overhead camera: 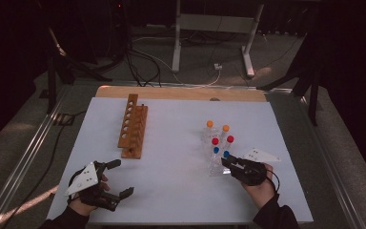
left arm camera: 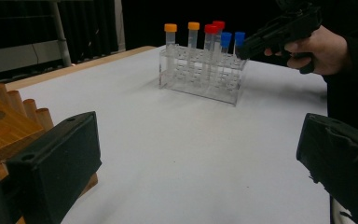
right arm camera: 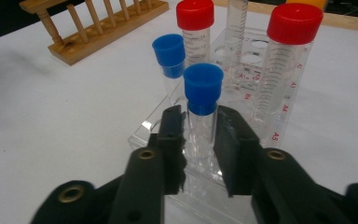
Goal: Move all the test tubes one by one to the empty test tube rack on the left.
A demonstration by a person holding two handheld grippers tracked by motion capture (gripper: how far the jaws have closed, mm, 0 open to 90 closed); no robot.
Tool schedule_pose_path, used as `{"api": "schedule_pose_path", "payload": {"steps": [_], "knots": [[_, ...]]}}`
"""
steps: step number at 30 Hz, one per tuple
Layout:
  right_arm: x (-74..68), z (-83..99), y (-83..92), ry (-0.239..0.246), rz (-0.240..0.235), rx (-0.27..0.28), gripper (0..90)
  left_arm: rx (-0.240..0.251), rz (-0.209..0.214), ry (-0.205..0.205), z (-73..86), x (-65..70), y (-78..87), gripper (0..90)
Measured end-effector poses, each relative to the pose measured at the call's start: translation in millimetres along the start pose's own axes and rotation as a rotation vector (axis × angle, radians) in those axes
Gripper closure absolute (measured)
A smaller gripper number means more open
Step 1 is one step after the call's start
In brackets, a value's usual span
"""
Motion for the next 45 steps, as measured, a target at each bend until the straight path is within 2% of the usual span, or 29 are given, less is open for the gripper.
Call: {"api": "schedule_pose_path", "payload": {"steps": [10, 17, 27, 34, 37, 38, 42, 43, 45], "knots": [[-0.8, -0.6, -1.4, 0.031, 0.017, -0.016, 76.9, 0.000, 0.001, 0.000, 0.1, 0.0, 0.0, 0.6], [-3.1, -5.1, 3.1, 0.054, 0.024, -0.001, 77.1, -0.001, 0.002, 0.001, 0.1, 0.0, -0.1, 0.6], [-5.2, -18.7, 16.5, 0.061, 0.026, 0.025, 77.2, -0.002, 0.003, 0.007, -0.2, 0.0, -0.4, 0.6], [-6.4, -34.6, 26.3, 0.085, 0.032, 0.046, 77.2, 0.011, 0.003, 0.010, -2.3, 0.3, 0.1, 0.6], [-9.9, -45.3, 33.2, 0.112, 0.038, 0.061, 77.2, 0.003, 0.005, 0.014, -4.4, 1.1, -0.3, 0.6], [-10.4, -48.7, 35.4, 0.117, 0.040, 0.067, 77.2, -0.009, 0.010, 0.026, -7.2, 2.1, -1.1, 0.6], [-13.5, -59.7, 42.7, 0.136, 0.039, 0.082, 77.1, -0.010, 0.018, 0.021, -14.3, 5.3, -1.5, 0.6], [-16.9, -67.0, 46.5, 0.142, 0.021, 0.087, 77.1, -0.005, 0.022, 0.020, -17.2, 6.4, -1.5, 0.6], [-19.2, -70.4, 47.9, 0.152, 0.017, 0.090, 77.2, -0.008, 0.040, 0.020, -23.6, 8.7, -1.5, 0.6]]}}
Point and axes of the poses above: each handheld gripper's, and its own axes: y roughly backward along the jaws, z roughly out of its underside, x roughly to its right, the point moved 3 cm from there along -y, roughly forward along the jaws, and after that the axes turned 3 degrees about x, right-handed, at the moved point
